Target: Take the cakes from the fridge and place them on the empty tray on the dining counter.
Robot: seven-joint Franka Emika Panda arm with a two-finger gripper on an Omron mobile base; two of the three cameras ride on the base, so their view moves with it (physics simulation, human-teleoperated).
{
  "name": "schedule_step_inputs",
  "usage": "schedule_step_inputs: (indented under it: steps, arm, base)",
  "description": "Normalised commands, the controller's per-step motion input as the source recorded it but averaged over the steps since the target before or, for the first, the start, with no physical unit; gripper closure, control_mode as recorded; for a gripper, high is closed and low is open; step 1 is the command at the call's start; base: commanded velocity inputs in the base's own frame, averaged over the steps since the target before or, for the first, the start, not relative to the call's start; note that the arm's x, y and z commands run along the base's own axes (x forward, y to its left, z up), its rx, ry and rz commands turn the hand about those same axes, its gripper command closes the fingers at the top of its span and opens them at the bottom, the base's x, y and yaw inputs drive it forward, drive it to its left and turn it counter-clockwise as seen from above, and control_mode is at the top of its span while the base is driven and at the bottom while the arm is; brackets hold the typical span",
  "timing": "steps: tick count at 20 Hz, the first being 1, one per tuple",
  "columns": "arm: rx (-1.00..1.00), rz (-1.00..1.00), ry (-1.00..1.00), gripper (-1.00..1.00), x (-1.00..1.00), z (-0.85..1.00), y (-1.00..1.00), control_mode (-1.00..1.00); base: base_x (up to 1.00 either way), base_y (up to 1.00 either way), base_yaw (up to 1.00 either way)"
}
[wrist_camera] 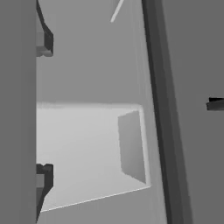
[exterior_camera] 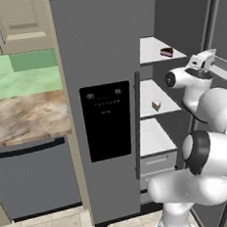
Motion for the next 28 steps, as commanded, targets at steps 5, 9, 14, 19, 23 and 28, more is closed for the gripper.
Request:
schedule_step_inputs:
  steps: [5, 9, 14, 19, 23, 28]
  arm:
    - [0.15, 0.00, -0.34, -1.00, -0.69, 0.84, 0.82, -1.00]
    - [0.19, 0.00, -0.43, -1.00, -0.56, 0.38, 1.00, -1.00]
    - [0.30, 0.00, -0.31, -1.00, -0.52, 0.10, 0.96, -1.00]
    - [0.39, 0.00, -0.15, -1.00, -0.46, 0.06, 0.68, -1.00]
    - [0.45, 0.05, -0.01, -1.00, -0.46, 0.09, 0.17, -1.00]
    - [0.43, 0.17, 0.00, -1.00, -0.41, 0.01, 0.01, -1.00]
  base:
    - [0.00, 0.00, 0.00]
    - [0.00, 0.00, 0.00]
    - [0.00, 0.00, 0.00]
    - [0.00, 0.00, 0.00]
    - [0.00, 0.00, 0.00]
    - [0.00, 0.00, 0.00]
